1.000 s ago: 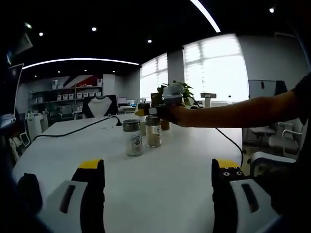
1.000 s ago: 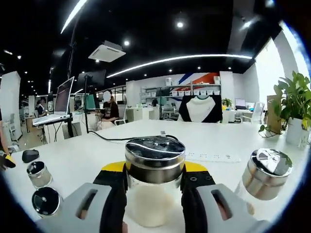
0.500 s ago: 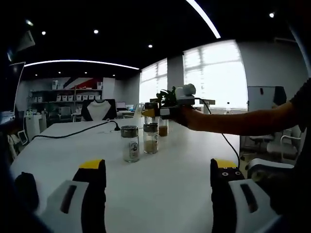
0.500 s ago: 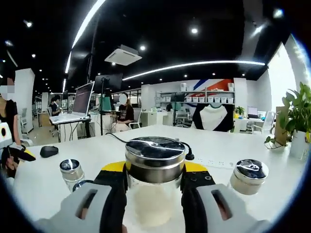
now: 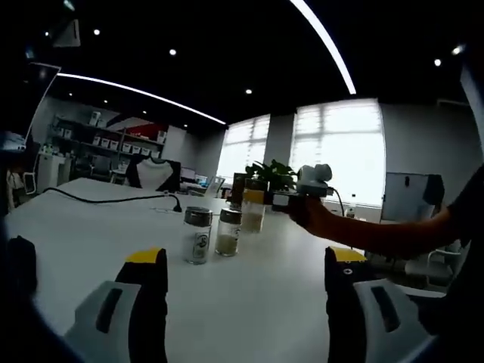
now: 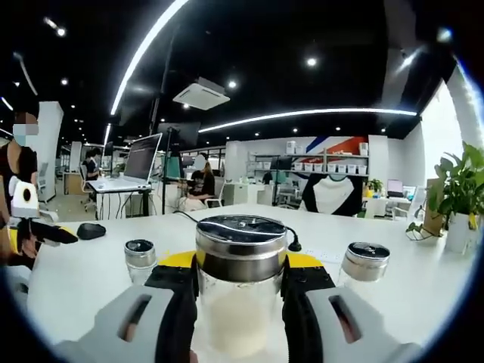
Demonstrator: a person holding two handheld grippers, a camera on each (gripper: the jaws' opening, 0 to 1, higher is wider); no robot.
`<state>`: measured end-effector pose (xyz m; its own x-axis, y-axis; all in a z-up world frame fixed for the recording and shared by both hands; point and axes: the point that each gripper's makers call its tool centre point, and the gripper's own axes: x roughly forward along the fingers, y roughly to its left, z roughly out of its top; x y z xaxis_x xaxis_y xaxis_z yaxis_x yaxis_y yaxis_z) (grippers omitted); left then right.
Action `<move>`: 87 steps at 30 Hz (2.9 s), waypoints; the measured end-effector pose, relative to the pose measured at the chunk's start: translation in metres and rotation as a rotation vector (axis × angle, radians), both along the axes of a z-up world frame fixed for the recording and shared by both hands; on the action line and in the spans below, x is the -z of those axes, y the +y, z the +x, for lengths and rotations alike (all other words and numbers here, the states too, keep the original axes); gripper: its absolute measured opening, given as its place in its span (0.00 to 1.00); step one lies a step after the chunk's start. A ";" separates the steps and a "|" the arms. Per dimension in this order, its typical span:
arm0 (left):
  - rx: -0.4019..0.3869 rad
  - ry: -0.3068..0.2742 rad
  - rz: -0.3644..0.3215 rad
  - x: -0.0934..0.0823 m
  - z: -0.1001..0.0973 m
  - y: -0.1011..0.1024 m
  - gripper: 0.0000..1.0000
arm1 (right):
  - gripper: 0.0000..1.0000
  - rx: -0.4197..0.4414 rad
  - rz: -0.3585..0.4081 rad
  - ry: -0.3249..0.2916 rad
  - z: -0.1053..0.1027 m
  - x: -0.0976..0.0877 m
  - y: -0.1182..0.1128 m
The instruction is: Rotate the seasoning bottle until the label or dispensing opening points toward the visible target arrow and the bottle remains upright within the marked orientation range
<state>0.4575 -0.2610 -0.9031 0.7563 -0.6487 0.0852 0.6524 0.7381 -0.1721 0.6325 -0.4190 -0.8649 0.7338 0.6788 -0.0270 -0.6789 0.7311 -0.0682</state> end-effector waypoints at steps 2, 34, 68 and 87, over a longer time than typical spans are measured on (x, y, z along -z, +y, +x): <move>0.009 -0.005 0.004 0.001 0.000 -0.003 0.89 | 0.40 -0.007 0.012 -0.020 -0.009 -0.004 -0.003; 0.205 -0.190 0.158 -0.020 0.003 -0.104 0.94 | 0.40 -0.176 0.028 -0.091 -0.119 -0.012 0.023; 0.171 -0.152 0.251 0.013 0.010 -0.131 0.58 | 0.40 -0.258 0.153 -0.020 -0.171 -0.003 0.075; 0.109 -0.115 0.232 0.014 0.015 -0.120 0.45 | 0.40 -0.357 0.174 -0.007 -0.183 -0.013 0.076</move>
